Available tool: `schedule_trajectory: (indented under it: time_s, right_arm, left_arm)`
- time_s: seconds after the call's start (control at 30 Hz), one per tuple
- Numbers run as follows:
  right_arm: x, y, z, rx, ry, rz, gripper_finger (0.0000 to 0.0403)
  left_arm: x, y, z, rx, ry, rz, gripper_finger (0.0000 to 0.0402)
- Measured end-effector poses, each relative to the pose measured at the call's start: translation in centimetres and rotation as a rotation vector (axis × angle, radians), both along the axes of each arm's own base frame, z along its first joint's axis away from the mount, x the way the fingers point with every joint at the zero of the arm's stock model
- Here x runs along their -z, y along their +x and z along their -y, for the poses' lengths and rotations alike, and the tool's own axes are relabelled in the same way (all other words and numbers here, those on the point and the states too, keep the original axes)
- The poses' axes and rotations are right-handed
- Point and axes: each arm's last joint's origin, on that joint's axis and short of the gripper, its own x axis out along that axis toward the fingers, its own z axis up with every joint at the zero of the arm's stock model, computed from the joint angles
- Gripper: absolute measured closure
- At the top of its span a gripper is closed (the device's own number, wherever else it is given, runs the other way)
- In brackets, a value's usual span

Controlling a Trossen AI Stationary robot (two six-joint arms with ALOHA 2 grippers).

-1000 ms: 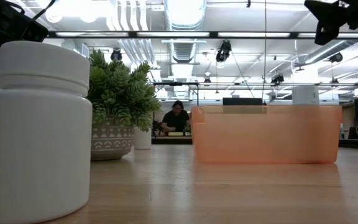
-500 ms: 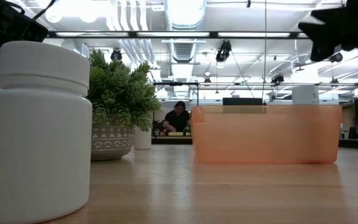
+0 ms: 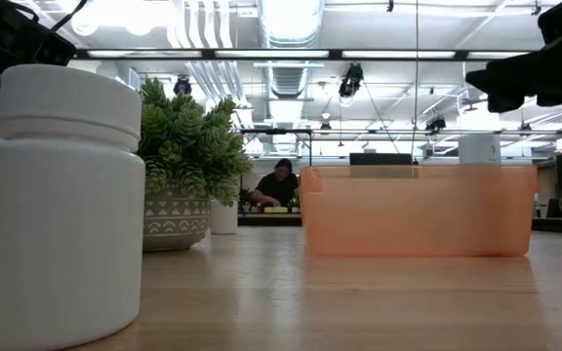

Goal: Pick and place pill bottles into a basket
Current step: Put the white pill bottle into the orange bin

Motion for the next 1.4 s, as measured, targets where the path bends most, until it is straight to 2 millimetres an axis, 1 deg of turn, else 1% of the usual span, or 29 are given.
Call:
schedule_trajectory:
  time_s: [0.87,1.1,1.3,1.4]
  right_arm:
    - [0.16,0.13,-0.05,-0.009,-0.004,-0.02,0.023]
    - [0.16,0.13,-0.05,-0.009,0.001,-0.02,0.023]
    - [0.15,0.13,-0.05,-0.009,0.001,-0.02,0.0231]
    - [0.15,0.13,-0.05,-0.009,0.002,-0.02,0.0232]
  left_arm:
    - [0.0,0.0,0.0,0.0,0.0,0.0,0.0181]
    - [-0.55,0.09,0.03,0.006,-0.009,0.057,0.0181]
    - [-0.6,0.1,0.03,0.006,-0.011,0.062,0.0181]
    - [-0.86,0.17,0.03,-0.005,-0.106,0.089,0.0181]
